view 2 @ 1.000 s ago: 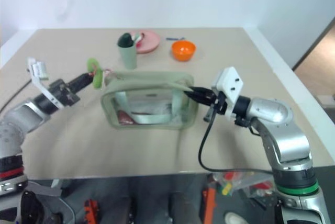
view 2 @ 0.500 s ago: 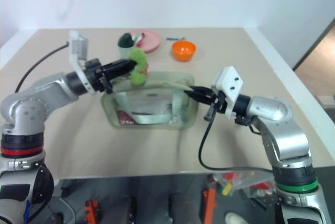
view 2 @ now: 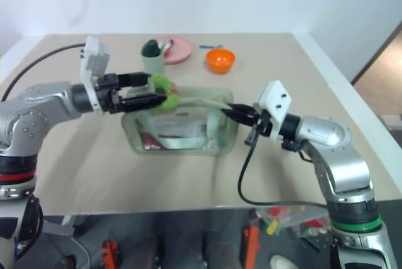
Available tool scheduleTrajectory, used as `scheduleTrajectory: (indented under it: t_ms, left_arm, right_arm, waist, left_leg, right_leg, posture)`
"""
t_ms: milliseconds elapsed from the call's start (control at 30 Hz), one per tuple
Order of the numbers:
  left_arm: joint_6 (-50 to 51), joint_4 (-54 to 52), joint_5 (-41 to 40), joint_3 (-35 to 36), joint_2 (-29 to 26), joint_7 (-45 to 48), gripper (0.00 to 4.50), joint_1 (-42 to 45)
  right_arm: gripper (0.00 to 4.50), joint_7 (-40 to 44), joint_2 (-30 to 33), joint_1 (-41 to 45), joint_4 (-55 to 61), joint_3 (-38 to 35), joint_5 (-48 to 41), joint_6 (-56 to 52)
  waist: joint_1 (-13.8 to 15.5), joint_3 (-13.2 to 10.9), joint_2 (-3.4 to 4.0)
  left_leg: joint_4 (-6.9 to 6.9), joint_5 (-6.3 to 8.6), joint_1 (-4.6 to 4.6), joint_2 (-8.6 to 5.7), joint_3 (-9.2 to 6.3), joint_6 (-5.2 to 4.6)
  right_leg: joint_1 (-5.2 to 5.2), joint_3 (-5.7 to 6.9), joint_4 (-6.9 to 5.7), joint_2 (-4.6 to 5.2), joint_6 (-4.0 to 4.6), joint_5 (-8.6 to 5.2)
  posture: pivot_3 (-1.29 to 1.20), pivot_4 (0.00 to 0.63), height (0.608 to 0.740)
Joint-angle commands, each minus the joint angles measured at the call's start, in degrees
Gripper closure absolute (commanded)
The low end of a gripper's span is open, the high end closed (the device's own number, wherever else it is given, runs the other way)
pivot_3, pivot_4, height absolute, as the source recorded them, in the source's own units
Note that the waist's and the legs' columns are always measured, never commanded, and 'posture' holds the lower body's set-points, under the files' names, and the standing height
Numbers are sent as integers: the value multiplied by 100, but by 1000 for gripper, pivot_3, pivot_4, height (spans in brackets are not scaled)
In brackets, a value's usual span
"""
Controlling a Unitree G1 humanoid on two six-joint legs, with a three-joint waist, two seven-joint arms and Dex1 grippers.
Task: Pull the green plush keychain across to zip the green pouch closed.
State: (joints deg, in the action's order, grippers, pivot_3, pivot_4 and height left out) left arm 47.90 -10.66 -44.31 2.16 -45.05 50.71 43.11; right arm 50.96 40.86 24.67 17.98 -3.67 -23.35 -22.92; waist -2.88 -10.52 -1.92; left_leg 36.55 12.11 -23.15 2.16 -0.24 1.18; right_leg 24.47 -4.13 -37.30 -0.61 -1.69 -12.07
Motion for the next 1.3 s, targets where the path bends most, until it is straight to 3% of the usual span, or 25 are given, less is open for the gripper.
scheduleTrajectory:
  t_ms: [33,233,400,500,767,867,1100,1200,1300]
  left_arm:
    - [-136,-392,208,325,-425,124,81,-204]
    - [-433,-842,421,847,-708,3,81,-1042]
    - [-717,-1321,428,1395,-183,-535,81,-2203]
    - [-892,-1433,578,1247,66,-721,861,-2520]
    - [-1142,-1200,794,870,702,-1068,3653,-2314]
    - [-1102,-1150,781,813,734,-1044,4490,-2210]
    - [-1059,-1118,781,648,793,-976,4500,-2158]
    - [-1004,-1165,767,547,860,-994,4500,-2121]
    - [-948,-1190,731,507,919,-1032,4500,-2080]
  right_arm:
    - [4500,24,-22,93,17,-2,0,134]
    - [4500,87,-45,172,-117,54,18,237]
    - [4500,121,-35,211,-193,64,10,276]
    - [4500,129,-45,247,-224,72,12,270]
    - [4500,166,-42,377,-260,-37,-256,-69]
    - [3512,373,120,411,-196,-50,-432,-303]
    - [1068,421,445,598,31,-293,-829,-844]
    - [15,302,512,1265,144,-391,-1290,-1395]
    - [15,69,283,1853,245,-195,-1374,-1567]
  waist:
    - [5,0,1]
    - [7,0,0]
    - [4,1,1]
    - [20,0,-3]
    - [17,0,-2]
    - [18,0,-2]
    - [27,0,-2]
    - [26,-2,1]
    - [25,-1,-1]
  left_leg:
    - [-1,0,1,0,-1,0]
    - [0,0,2,4,0,0]
    - [-2,0,7,12,5,-1]
    - [0,0,7,13,3,-1]
    - [8,-1,10,12,9,0]
    - [7,-1,9,13,8,0]
    - [6,0,2,7,5,-1]
    - [9,0,2,3,6,-1]
    - [12,-1,3,3,5,-2]
  right_leg:
    - [-1,0,0,1,0,-1]
    - [-2,3,0,-1,12,-9]
    - [-1,2,-2,-2,12,-8]
    - [-5,5,-3,-3,13,-9]
    - [-8,-2,-3,-5,28,-7]
    - [-8,-1,-3,-7,13,2]
    - [-6,0,-1,-3,6,0]
    - [-6,-3,-2,-1,10,-2]
    - [-8,-4,-2,-2,19,-3]
  posture:
    - [0,150,740]
    - [0,150,740]
    - [0,150,740]
    - [0,150,740]
    - [0,150,740]
    - [0,150,740]
    - [0,150,740]
    - [0,150,740]
    - [0,150,740]
